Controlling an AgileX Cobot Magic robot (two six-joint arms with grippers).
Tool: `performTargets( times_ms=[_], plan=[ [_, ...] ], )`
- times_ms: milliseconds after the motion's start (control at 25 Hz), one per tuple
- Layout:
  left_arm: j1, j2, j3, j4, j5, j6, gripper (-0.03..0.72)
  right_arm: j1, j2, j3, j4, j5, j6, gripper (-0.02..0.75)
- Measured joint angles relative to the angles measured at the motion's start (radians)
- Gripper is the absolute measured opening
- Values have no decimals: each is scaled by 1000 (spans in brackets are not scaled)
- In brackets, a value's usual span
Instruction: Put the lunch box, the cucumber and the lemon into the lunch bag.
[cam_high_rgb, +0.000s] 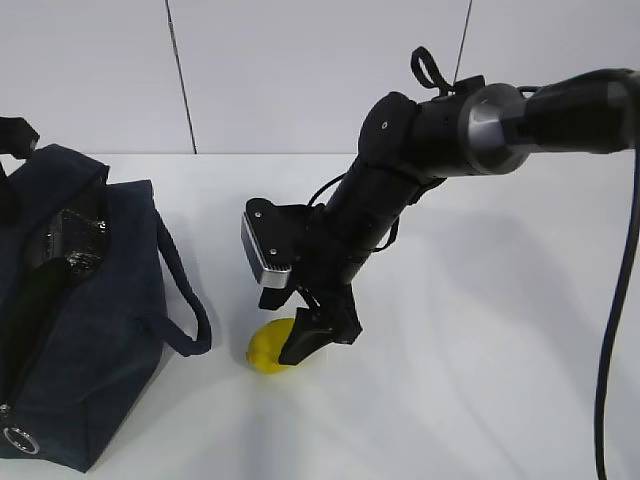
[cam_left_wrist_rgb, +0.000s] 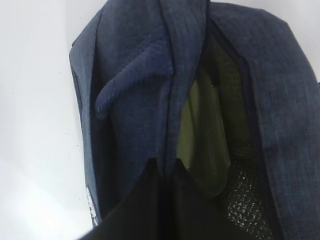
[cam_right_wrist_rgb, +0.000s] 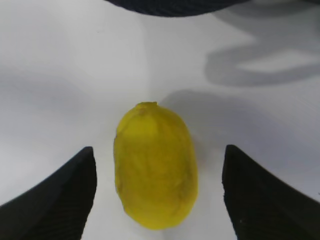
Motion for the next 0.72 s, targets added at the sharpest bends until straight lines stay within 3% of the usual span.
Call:
performTargets(
  times_ms=[720],
  plan=[
    [0, 0, 0, 0, 0, 0, -7, 7, 33, 0, 4, 2, 0, 589]
  ],
)
